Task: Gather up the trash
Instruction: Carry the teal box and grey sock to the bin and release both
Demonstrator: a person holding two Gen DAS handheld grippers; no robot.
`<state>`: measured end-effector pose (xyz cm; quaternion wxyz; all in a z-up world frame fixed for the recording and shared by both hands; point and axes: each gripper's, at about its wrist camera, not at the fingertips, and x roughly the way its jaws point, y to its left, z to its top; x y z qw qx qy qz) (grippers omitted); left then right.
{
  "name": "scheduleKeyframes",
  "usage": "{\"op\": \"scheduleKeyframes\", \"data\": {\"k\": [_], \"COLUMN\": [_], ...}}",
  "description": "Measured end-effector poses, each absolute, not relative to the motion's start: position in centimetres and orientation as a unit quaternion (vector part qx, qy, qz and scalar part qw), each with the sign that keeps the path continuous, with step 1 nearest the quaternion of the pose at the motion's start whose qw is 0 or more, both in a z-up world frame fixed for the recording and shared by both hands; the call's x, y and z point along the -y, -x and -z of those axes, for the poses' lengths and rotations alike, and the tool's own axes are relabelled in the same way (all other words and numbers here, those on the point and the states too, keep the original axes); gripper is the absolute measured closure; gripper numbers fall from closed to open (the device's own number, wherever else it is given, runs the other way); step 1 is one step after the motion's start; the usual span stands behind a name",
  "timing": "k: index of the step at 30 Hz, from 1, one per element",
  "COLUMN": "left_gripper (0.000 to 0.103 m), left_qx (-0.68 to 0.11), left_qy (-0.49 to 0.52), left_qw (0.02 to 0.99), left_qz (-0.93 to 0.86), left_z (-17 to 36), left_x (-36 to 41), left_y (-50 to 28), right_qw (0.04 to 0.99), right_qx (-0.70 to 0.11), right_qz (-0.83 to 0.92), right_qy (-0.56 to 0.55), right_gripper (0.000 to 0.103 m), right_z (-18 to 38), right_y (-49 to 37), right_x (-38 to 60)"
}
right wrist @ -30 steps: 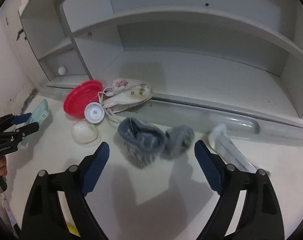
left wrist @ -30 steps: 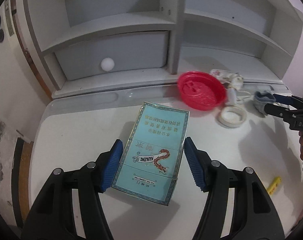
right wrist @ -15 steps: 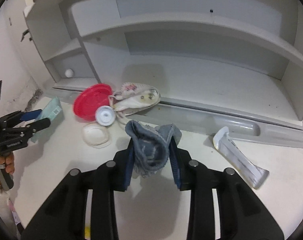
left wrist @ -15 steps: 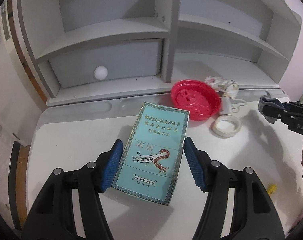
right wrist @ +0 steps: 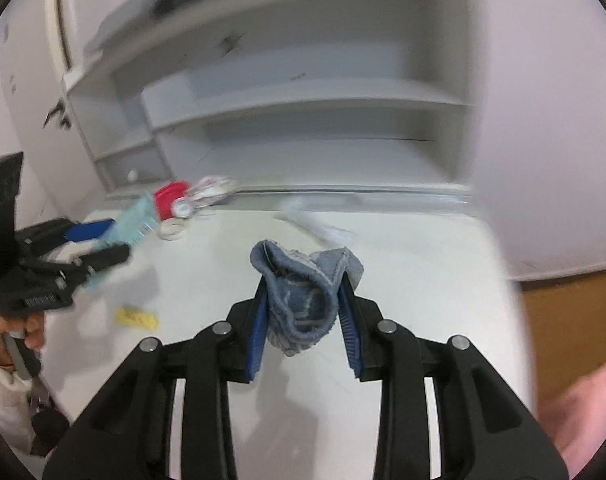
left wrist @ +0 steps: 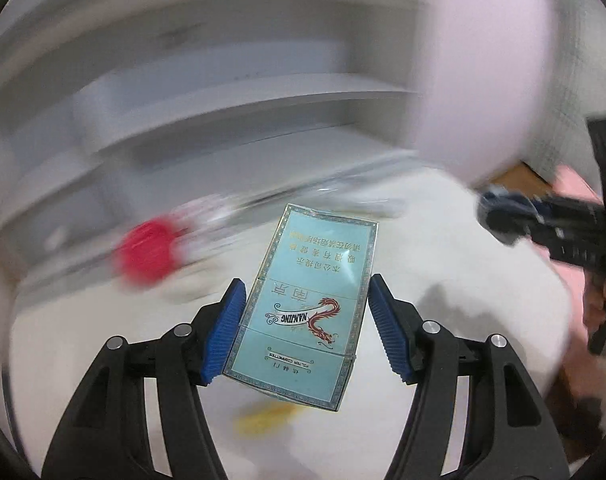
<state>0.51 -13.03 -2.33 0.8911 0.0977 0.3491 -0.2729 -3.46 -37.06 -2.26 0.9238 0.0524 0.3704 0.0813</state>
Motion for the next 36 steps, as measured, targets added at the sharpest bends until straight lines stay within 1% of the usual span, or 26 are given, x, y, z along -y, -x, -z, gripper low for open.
{"op": "scheduleKeyframes", "data": {"k": [2,4,7,8,12,13,15,16,18,20,22,23,25,27,29,34,35,36], "left_gripper": [0.041,0.041,0.041,0.041,0.041,0.041,0.041,0.042,0.042,0.042,0.042,0.042,0.042,0.042,0.042,0.041,0.040,0.036], "left_qx": [-0.339,-0.334,-0.307,-0.303,-0.299,-0.303,-0.324,-0.344,-0.413,-0.441,-0.453,-0.471,-0.492,-0.507,-0.515,-0.545,-0.551,-0.555], "left_qy": [-0.116,-0.126,-0.180,-0.202,-0.255,-0.266,-0.291,-0.300,-0.326,-0.362,-0.393,-0.395,-0.386,-0.376,-0.369,-0.346,-0.343,-0.342], "left_qw": [0.865,0.842,0.803,0.776,0.708,0.696,0.680,0.674,0.652,0.650,0.658,0.661,0.665,0.668,0.667,0.652,0.646,0.641], "left_qz": [0.350,0.405,0.478,0.515,0.587,0.594,0.589,0.581,0.546,0.502,0.456,0.430,0.408,0.394,0.392,0.398,0.402,0.406], "left_z": [2.1,2.2,3.0,3.8,8.1,9.6,14.6,17.2,24.1,29.0,32.5,34.3,35.7,36.5,36.9,37.6,37.5,37.6], "left_x": [19.6,24.4,32.9,36.4,44.2,45.5,48.2,49.1,50.9,51.7,52.0,52.0,52.0,52.4,52.6,53.4,53.2,53.3], "left_y": [2.5,5.1,11.5,14.7,22.7,24.0,25.9,25.9,24.6,22.6,20.4,18.5,16.6,15.1,14.7,13.5,13.3,13.4], "right_qw": [0.928,0.929,0.925,0.922,0.892,0.880,0.857,0.844,0.823,0.797,0.768,0.757,0.731,0.716,0.703,0.681,0.680,0.678], "right_qx": [-0.362,-0.355,-0.347,-0.345,-0.356,-0.365,-0.387,-0.405,-0.439,-0.467,-0.495,-0.503,-0.512,-0.526,-0.531,-0.509,-0.503,-0.499], "right_qz": [-0.051,-0.009,0.050,0.070,0.144,0.155,0.163,0.170,0.174,0.155,0.130,0.123,0.115,0.123,0.129,0.142,0.143,0.142], "right_qy": [-0.077,-0.105,-0.144,-0.159,-0.239,-0.262,-0.298,-0.308,-0.317,-0.350,-0.384,-0.398,-0.436,-0.442,-0.454,-0.507,-0.514,-0.521], "right_gripper": [0.070,0.070,0.070,0.070,0.070,0.070,0.070,0.070,0.070,0.070,0.070,0.070,0.070,0.070,0.070,0.069,0.067,0.051], "right_z": [1.4,0.9,1.4,1.9,6.5,8.4,12.2,14.6,19.0,23.7,28.6,30.0,33.0,35.0,36.4,38.4,38.5,38.6], "right_y": [7.4,12.4,18.6,20.6,27.4,28.7,30.2,30.4,29.7,28.2,25.8,24.9,23.4,21.7,20.6,20.0,20.0,20.2], "right_x": [41.2,45.8,51.4,53.4,61.2,62.8,64.4,64.8,64.9,64.7,64.5,64.4,64.7,65.2,65.6,66.6,66.8,67.2]}}
